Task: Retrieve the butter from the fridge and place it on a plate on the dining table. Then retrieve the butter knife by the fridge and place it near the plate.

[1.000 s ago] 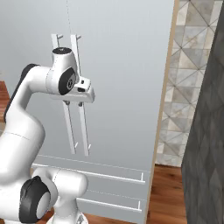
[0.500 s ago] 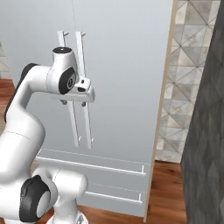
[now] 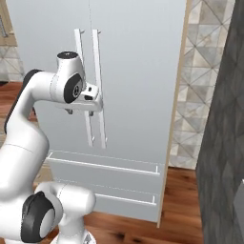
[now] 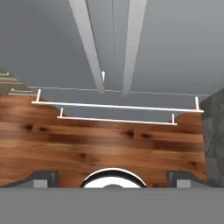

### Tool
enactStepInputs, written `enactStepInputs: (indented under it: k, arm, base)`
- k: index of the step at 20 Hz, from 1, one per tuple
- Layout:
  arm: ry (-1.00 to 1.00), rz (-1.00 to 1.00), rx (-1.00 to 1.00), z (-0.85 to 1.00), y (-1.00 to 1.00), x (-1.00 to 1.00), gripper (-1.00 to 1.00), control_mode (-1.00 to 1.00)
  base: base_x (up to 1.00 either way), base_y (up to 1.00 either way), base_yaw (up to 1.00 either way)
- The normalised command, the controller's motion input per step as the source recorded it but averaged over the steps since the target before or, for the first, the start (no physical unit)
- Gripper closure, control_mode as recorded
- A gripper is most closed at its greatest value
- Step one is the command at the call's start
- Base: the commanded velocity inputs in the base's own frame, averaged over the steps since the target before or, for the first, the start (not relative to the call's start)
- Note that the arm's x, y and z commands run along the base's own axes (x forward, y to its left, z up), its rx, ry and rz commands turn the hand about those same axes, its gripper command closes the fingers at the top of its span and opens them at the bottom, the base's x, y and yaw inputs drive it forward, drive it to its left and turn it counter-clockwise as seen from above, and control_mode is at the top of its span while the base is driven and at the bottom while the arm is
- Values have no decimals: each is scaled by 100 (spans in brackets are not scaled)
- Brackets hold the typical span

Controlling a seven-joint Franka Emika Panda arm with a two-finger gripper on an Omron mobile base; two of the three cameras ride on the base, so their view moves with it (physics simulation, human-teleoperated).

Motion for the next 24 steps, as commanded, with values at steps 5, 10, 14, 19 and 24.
enactStepInputs:
  k: [5, 10, 14, 19, 24]
  arm:
    - [0, 0, 0, 0, 0, 0, -100, 100]
    - [0, 0, 0, 0, 0, 0, -100, 100]
    - [0, 0, 0, 0, 0, 0, -100, -100]
    - [-9, 1, 0, -5, -1, 21, -100, -100]
    - [-23, 0, -10, -1, 0, 32, -100, -100]
  base:
    - [-45, 0, -8]
    - [-3, 0, -3]
    - [0, 0, 0]
    - [0, 0, 0]
    - [0, 0, 0]
